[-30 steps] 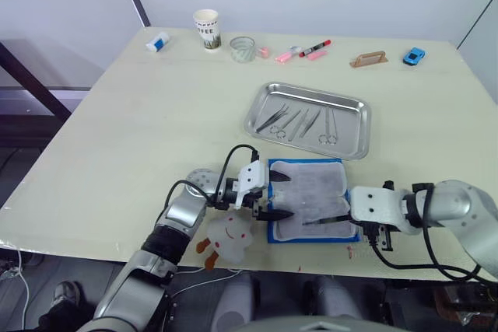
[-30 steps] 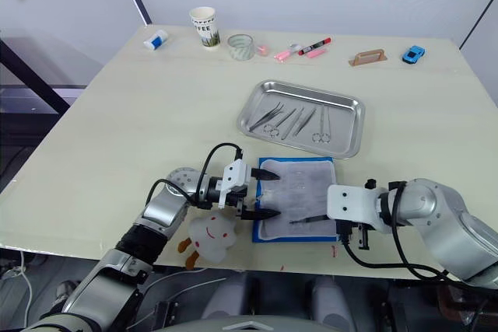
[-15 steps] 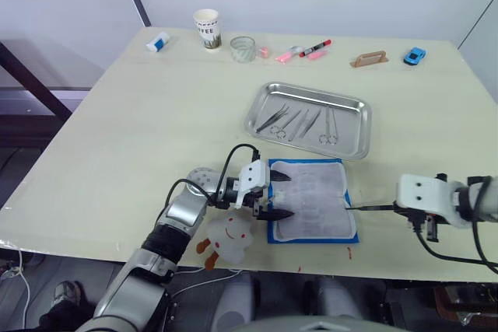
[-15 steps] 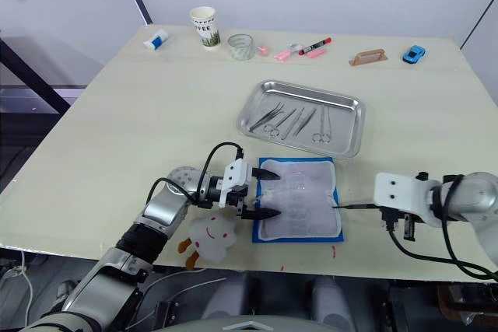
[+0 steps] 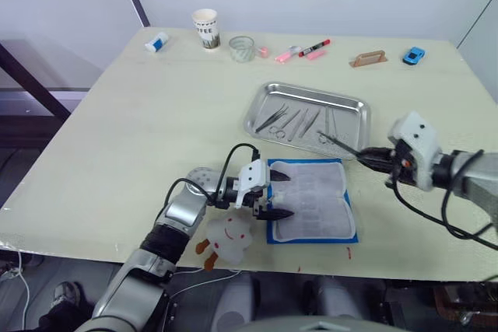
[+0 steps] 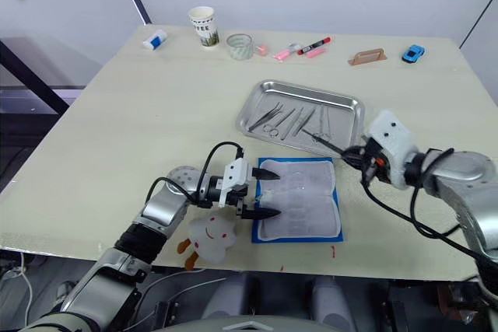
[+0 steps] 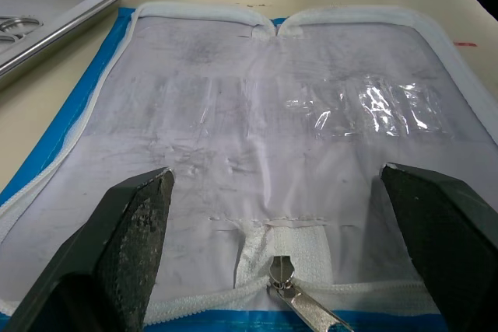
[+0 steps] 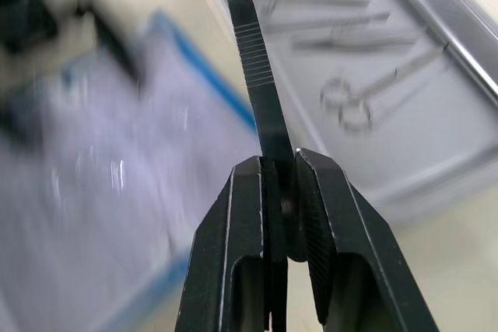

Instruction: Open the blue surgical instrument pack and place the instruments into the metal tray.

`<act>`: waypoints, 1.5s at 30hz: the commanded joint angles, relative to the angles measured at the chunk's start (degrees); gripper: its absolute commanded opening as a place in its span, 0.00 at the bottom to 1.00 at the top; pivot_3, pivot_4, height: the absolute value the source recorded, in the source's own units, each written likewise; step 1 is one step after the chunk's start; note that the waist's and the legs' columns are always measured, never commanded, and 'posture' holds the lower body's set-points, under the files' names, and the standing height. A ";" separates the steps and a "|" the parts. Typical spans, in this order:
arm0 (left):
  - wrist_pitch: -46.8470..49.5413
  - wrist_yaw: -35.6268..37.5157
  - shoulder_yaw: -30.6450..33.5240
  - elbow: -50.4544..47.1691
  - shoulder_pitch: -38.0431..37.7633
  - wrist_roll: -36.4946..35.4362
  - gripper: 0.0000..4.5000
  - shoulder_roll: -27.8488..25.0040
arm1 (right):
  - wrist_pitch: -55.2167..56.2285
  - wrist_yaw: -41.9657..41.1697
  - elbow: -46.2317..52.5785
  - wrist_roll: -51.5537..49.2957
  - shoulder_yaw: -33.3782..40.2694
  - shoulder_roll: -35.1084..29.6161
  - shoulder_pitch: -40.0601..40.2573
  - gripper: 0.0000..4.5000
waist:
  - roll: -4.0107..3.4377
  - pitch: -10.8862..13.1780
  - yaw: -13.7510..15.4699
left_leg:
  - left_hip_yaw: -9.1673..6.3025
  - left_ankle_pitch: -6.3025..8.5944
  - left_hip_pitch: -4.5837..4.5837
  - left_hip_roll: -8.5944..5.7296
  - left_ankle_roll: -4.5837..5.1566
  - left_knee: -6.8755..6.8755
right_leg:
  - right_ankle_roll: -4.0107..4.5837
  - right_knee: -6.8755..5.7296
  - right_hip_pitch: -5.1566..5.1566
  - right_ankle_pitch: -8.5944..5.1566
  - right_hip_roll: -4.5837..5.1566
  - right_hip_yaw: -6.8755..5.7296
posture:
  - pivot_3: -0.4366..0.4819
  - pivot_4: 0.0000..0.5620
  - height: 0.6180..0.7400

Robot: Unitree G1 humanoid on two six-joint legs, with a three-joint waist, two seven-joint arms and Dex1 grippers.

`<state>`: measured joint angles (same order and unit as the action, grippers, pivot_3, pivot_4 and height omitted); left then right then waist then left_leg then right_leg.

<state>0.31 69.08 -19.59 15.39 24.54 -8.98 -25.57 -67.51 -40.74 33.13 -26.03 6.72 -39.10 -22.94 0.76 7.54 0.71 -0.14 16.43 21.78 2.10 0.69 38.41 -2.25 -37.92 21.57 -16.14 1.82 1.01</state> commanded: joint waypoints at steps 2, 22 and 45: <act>2.35 -0.77 -1.20 1.87 -2.34 2.53 1.00 -0.96 | -9.34 11.29 -5.10 0.03 2.62 9.89 -8.19 0.02 | 0.00 0.00 0.07 | -0.06 0.00 0.03 0.01 0.00 -0.01 | 0.00 0.01 0.01 0.00 0.03 -0.07 | 0.48 0.27 1.00; 2.45 -1.53 -0.62 1.51 -3.19 2.60 1.00 -0.71 | -13.04 38.33 -28.65 11.11 15.09 30.94 -23.62 0.02 | -0.25 -0.01 -0.79 | 0.05 0.00 0.02 -0.02 0.01 -0.07 | -0.01 -0.03 0.06 0.01 0.08 0.00 | 0.48 0.27 1.00; 4.37 -1.76 -0.64 -0.34 -2.97 2.37 1.00 -0.70 | -8.55 45.64 -36.86 12.60 16.34 35.66 -27.84 0.02 | -0.51 0.08 -1.50 | 0.05 0.00 0.03 0.00 0.01 -0.11 | -0.01 -0.01 0.09 0.01 0.09 0.01 | 0.48 0.27 1.00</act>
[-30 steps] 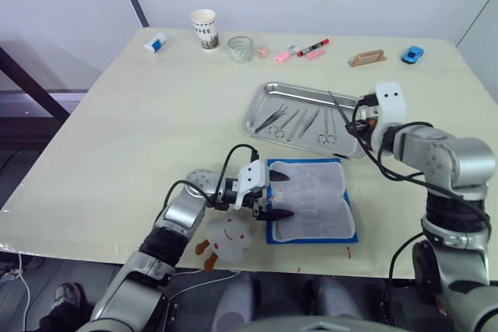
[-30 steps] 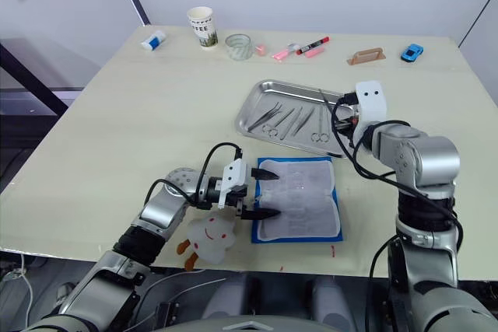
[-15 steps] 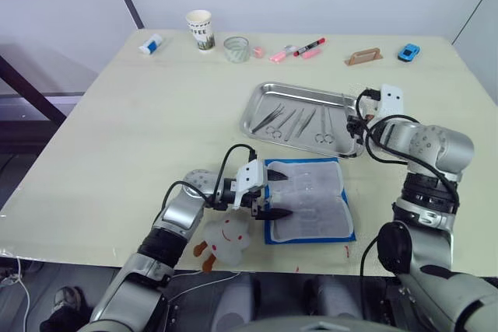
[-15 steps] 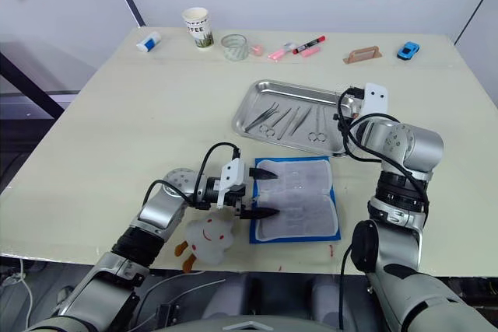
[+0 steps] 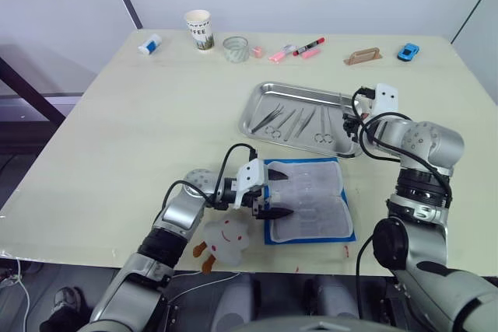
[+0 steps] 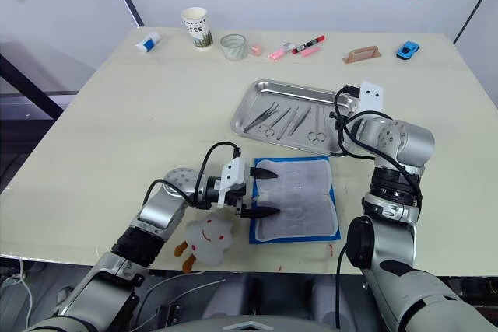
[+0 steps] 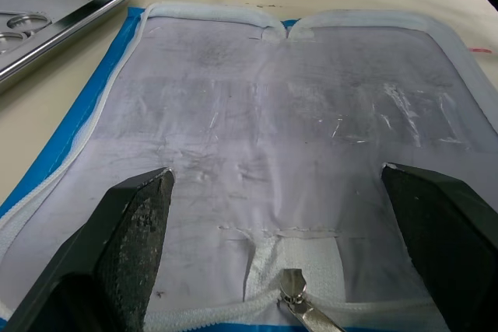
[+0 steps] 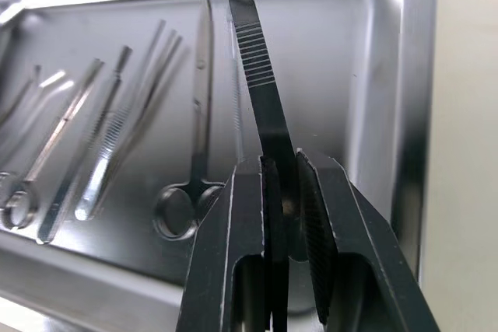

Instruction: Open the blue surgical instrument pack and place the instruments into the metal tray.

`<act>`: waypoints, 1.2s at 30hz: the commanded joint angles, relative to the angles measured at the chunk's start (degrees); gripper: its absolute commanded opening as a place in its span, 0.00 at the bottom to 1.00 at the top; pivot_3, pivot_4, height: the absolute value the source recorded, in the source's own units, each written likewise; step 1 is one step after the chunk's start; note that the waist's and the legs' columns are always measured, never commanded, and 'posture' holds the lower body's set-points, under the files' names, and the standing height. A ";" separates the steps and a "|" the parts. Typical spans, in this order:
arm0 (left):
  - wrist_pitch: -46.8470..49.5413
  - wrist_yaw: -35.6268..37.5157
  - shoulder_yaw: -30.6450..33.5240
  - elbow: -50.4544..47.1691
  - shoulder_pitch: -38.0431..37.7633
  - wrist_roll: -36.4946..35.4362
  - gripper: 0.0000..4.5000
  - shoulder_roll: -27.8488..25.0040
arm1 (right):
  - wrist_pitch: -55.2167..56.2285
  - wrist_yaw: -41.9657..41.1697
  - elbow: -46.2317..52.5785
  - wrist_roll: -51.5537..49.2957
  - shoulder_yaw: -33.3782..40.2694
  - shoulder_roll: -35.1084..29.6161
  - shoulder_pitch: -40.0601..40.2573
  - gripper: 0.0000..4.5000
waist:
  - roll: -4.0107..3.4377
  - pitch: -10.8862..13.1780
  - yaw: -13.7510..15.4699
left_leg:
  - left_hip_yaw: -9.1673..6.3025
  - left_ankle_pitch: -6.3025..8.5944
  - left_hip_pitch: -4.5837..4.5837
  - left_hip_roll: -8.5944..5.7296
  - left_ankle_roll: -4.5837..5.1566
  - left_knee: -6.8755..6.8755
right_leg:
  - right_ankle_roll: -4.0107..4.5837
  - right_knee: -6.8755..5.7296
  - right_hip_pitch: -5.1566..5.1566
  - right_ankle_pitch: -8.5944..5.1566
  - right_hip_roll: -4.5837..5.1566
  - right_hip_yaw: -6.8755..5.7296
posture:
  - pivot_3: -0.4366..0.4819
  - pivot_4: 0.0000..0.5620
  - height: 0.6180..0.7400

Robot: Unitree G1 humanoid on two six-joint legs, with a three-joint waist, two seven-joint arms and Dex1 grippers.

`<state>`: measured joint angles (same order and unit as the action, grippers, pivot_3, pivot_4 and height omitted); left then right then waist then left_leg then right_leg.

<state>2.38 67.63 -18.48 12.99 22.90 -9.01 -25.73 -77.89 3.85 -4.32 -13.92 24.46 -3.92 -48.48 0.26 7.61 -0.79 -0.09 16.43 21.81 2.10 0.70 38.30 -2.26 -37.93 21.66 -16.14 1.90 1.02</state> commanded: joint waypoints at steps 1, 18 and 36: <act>2.36 -0.34 -1.73 1.95 -1.42 2.37 1.00 -0.54 | 2.14 1.28 0.42 0.64 -1.83 0.72 -2.22 0.02 | -0.01 0.00 -0.01 | 0.00 0.00 0.00 0.00 0.00 0.00 | 0.00 0.00 0.00 0.00 0.00 0.00 | 0.48 0.27 1.00; 2.43 -0.76 -1.70 1.51 -2.44 2.37 1.00 -0.67 | 4.13 1.55 0.23 1.00 -4.87 1.49 -1.09 0.02 | -0.07 0.05 -0.04 | 0.00 0.00 0.02 0.02 0.00 -0.04 | 0.00 0.04 0.03 0.00 0.01 0.00 | 0.48 0.27 1.00; 1.67 -0.91 -1.81 2.71 -2.15 2.53 1.00 -0.18 | 4.57 0.54 -0.44 2.80 -9.33 -0.07 -0.24 0.02 | -0.09 0.06 -0.03 | -0.01 0.00 0.03 0.03 0.00 -0.07 | 0.00 0.07 0.03 -0.01 0.04 -0.01 | 0.48 0.27 1.00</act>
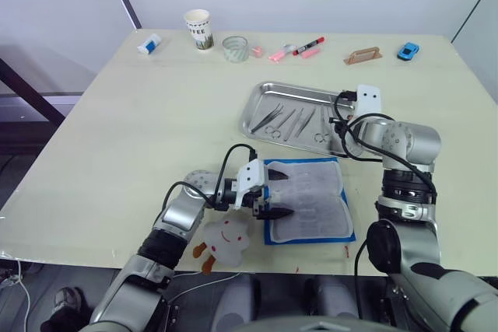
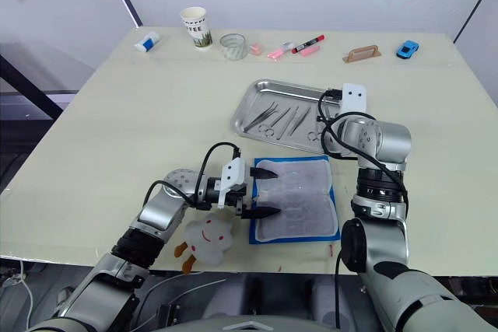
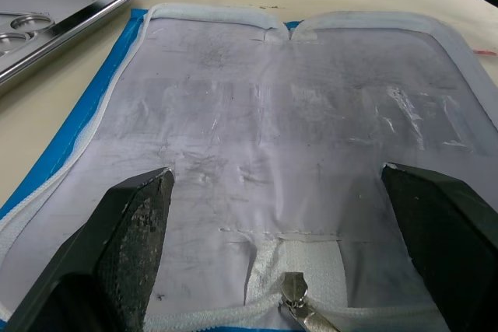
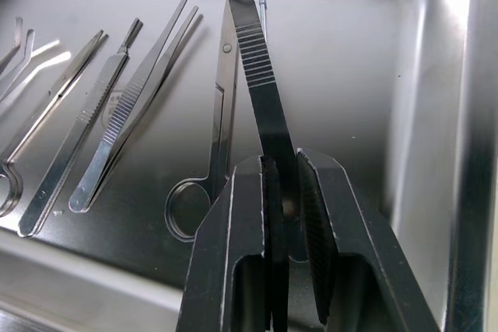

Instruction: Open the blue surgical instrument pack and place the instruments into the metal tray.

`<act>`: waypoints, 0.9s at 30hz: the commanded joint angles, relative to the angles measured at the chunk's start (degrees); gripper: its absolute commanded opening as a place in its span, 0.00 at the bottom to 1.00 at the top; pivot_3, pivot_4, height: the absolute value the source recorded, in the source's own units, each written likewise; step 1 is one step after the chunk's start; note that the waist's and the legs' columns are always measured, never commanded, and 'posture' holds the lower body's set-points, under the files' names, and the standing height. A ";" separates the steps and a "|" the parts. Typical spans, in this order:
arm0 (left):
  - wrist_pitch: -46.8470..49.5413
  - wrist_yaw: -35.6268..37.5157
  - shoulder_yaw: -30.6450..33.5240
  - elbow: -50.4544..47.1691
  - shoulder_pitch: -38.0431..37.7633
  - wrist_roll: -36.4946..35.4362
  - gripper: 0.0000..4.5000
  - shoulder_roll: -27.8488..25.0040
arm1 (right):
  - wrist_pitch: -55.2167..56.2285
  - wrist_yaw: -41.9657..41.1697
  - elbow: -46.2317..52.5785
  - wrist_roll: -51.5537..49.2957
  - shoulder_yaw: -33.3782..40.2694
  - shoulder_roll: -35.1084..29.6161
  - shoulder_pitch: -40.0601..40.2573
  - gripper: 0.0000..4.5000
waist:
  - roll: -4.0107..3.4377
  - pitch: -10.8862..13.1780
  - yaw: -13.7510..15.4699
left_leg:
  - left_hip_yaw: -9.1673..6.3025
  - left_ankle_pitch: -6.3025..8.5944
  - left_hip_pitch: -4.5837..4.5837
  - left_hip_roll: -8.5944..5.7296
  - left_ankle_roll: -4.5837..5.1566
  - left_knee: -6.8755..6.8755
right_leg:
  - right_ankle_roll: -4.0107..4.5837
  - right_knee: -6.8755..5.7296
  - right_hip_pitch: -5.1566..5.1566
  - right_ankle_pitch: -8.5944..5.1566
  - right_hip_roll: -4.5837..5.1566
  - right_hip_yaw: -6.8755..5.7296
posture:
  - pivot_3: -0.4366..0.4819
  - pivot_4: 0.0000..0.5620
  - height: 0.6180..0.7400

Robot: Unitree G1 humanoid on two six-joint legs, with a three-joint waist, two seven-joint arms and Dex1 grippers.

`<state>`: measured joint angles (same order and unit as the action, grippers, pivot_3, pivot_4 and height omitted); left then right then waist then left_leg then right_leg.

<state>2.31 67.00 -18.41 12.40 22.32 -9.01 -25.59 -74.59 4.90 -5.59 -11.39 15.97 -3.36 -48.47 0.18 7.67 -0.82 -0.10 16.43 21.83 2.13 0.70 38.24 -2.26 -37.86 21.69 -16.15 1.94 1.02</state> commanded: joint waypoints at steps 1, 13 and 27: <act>1.79 -0.29 -1.87 3.31 -1.56 2.54 1.00 -0.33 | 1.22 -0.52 0.74 0.19 -0.77 -0.66 -0.25 0.02 | -0.01 0.00 -0.01 | 0.00 0.00 0.00 0.00 0.00 0.00 | 0.00 0.00 0.00 0.00 0.00 0.00 | 0.48 0.27 1.00; 2.30 -0.37 -1.83 2.73 -1.79 2.34 1.00 -0.31 | 4.33 -1.08 0.14 0.58 -1.18 -0.40 0.63 0.02 | -0.01 0.01 -0.01 | 0.00 0.00 0.00 0.01 0.00 -0.03 | 0.00 0.02 0.00 0.00 0.00 0.00 | 0.48 0.27 1.00; 2.23 -0.50 -1.78 2.75 -1.89 2.40 1.00 -0.49 | 5.08 -1.49 -0.17 0.65 -1.69 -0.41 2.19 0.02 | -0.01 0.02 -0.03 | 0.00 0.00 0.00 0.01 0.00 -0.05 | 0.00 0.06 0.00 0.00 0.02 0.01 | 0.48 0.27 1.00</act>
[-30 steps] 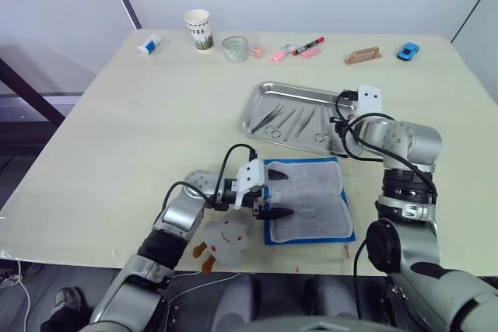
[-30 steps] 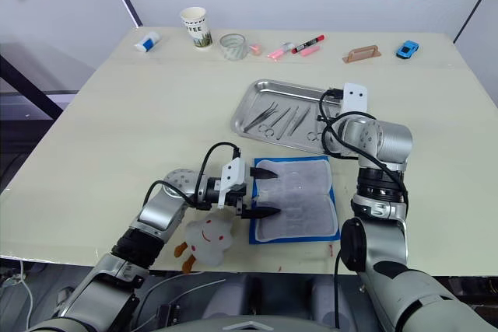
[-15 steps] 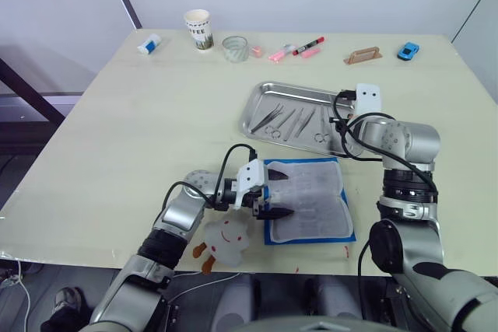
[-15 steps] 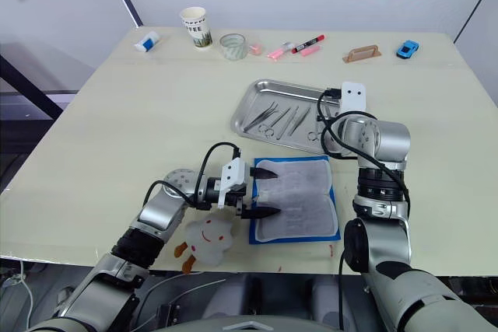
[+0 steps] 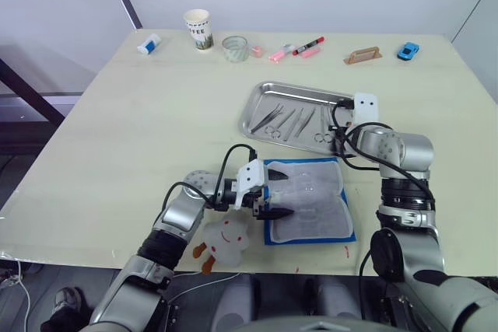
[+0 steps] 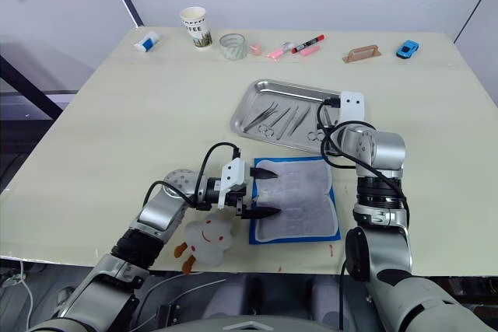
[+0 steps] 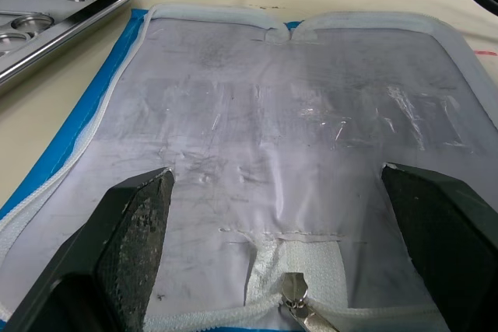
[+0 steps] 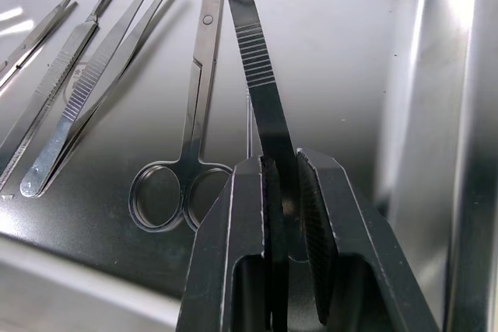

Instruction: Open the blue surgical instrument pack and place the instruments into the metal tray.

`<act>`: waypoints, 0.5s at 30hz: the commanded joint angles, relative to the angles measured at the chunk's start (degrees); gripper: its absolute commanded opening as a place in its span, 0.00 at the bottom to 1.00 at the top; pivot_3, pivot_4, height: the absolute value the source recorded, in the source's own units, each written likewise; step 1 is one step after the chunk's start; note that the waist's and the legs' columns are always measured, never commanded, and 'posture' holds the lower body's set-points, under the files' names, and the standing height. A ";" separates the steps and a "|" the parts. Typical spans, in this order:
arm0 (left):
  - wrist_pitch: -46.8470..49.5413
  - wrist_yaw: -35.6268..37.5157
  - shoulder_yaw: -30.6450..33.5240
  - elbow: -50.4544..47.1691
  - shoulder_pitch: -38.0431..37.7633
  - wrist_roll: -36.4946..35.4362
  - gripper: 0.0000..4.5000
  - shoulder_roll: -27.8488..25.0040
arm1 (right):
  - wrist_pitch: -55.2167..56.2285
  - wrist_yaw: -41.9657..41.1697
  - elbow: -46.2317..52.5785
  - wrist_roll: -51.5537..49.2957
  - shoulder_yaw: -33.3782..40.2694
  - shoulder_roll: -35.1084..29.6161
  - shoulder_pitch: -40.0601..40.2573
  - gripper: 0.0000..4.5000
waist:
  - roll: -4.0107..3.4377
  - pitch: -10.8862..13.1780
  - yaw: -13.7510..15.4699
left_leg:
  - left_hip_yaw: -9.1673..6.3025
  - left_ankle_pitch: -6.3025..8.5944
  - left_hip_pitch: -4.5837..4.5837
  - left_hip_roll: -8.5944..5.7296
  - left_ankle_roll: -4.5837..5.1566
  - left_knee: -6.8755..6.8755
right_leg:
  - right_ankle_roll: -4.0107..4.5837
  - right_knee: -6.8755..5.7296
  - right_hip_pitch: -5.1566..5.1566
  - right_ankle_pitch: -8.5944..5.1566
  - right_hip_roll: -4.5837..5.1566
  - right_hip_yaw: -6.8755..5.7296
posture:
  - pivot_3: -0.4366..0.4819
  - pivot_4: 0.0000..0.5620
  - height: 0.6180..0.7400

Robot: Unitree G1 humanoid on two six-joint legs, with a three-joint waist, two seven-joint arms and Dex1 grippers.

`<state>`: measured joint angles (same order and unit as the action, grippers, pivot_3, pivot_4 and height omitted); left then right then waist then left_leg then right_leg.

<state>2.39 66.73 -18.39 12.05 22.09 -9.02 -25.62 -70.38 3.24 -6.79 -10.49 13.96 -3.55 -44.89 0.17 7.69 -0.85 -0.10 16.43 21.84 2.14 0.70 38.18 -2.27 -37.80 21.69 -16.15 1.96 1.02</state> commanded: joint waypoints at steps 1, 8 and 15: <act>2.06 -0.23 -1.80 3.25 -1.61 2.43 1.00 -0.43 | 1.00 0.18 0.80 -0.23 0.38 -0.24 -1.46 0.02 | 0.00 0.00 0.00 | 0.00 0.00 0.00 0.00 0.00 0.00 | 0.00 0.00 0.00 0.00 0.00 0.00 | 0.48 0.27 1.00; 1.43 -0.21 -1.76 4.25 -1.44 2.56 1.00 -0.30 | 1.17 -0.02 0.10 -0.41 0.91 -0.75 -1.75 0.29 | -0.01 0.01 0.01 | 0.00 0.00 0.00 0.00 0.00 0.00 | 0.00 0.00 0.00 0.00 0.00 -0.01 | 0.48 0.27 1.00; 1.00 -0.19 -1.69 4.81 -1.20 2.62 1.00 -0.13 | 1.14 -1.14 2.73 -1.08 0.52 -1.29 -1.28 0.89 | -0.14 0.11 0.08 | -0.02 0.00 0.02 0.00 0.00 -0.01 | 0.00 0.00 0.00 -0.01 0.00 -0.02 | 0.48 0.27 1.00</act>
<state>1.75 67.05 -18.41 12.63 22.39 -9.02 -25.38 -69.82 2.54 -7.14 -11.19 14.36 -4.03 -45.35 0.03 7.81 -0.77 -0.14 16.43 21.86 2.14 0.70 38.17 -2.27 -37.79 21.70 -16.15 1.96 0.99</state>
